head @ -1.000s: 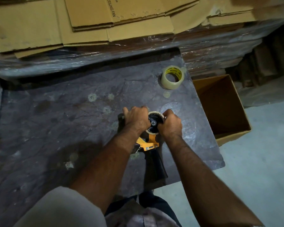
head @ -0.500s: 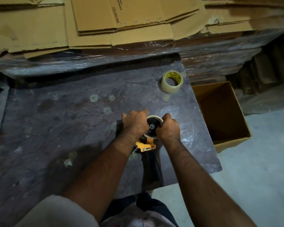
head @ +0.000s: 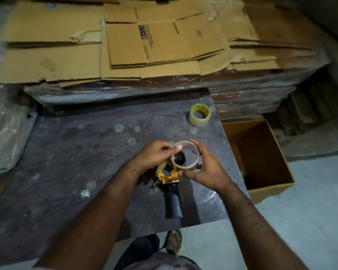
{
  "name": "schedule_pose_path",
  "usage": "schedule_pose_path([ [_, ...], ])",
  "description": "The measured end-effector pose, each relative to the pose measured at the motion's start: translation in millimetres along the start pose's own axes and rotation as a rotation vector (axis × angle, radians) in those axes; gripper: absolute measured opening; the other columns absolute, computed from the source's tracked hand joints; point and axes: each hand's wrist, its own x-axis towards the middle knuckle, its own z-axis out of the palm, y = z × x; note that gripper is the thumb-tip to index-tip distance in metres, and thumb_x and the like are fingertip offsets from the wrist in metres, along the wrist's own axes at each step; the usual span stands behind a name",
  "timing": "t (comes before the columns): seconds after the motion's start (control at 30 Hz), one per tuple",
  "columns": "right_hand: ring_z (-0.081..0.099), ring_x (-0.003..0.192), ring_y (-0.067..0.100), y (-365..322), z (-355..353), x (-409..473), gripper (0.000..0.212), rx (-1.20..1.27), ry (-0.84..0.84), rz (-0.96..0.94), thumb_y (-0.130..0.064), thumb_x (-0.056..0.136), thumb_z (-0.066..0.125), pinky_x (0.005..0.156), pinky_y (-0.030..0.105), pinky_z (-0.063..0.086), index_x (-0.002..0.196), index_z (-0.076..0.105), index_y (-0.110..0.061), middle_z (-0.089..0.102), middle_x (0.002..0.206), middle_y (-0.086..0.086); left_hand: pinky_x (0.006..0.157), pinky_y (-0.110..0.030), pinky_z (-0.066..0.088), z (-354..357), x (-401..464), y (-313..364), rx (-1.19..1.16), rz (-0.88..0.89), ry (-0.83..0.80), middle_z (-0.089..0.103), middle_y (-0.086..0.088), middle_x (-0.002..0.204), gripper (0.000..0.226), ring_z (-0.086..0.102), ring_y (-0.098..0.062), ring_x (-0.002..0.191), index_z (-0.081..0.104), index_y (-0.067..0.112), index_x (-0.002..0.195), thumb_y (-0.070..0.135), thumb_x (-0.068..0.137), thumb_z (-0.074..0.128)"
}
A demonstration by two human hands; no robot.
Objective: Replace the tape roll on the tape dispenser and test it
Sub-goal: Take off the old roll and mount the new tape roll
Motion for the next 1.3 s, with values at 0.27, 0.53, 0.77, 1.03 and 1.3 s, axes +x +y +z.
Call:
schedule_pose_path([
  [0.27,0.048,0.130,0.004,-26.1,-10.7,-14.3,0.112,0.072,0.025,-0.076,-0.063,0.057,0.090,0.104,0.042,0.051,0.150,0.034,-0.038,0.045,0.142,-0.015,0.072,-0.029,0.054,-4.2,-48.8,-3.9,0.027,0.236,0.238,0.074,0.006,0.081,0.010,0.066,-0.006,0.074,0.071,0.025,0.085,0.014,0.086,0.071],
  [0.53,0.047,0.128,-0.002,-48.9,-18.0,5.1,0.104,-0.016,-0.035,-0.140,-0.058,0.057,0.090,0.106,0.041,0.048,0.147,0.039,-0.046,0.047,0.141,-0.018,0.078,-0.033,0.058,-39.2,-45.2,-2.7,0.067,0.298,0.217,0.076,0.006,0.081,0.006,0.072,-0.012,0.080,0.073,0.027,0.080,0.027,0.076,0.068],
  [0.77,0.050,0.117,0.009,-50.5,-5.3,33.2,0.092,-0.217,0.259,-0.058,-0.074,0.056,0.080,0.094,0.043,0.050,0.135,0.045,-0.040,0.056,0.127,-0.020,0.084,-0.029,0.053,-54.4,3.9,1.5,-0.012,0.332,0.260,0.076,0.012,0.090,0.012,0.069,-0.002,0.089,0.074,0.025,0.091,0.014,0.086,0.074],
  [1.03,0.058,0.123,0.018,-20.3,0.9,93.2,0.101,-0.142,0.329,0.132,-0.064,0.060,0.079,0.099,0.041,0.052,0.145,0.042,-0.023,0.061,0.135,-0.002,0.090,-0.032,0.049,-51.3,41.0,-10.5,0.053,0.194,0.438,0.062,0.005,0.130,0.037,0.057,-0.011,0.117,0.065,0.027,0.124,0.026,0.089,0.074],
  [1.3,0.054,0.123,0.041,20.7,22.6,212.0,0.087,-0.230,0.165,0.159,-0.037,0.073,0.085,0.090,0.042,0.047,0.143,0.040,-0.010,0.052,0.138,0.021,0.108,-0.023,0.032,-33.2,56.1,-39.8,0.333,0.085,0.425,0.051,-0.004,0.146,0.045,0.046,-0.021,0.137,0.058,0.018,0.138,0.021,0.094,0.066],
])
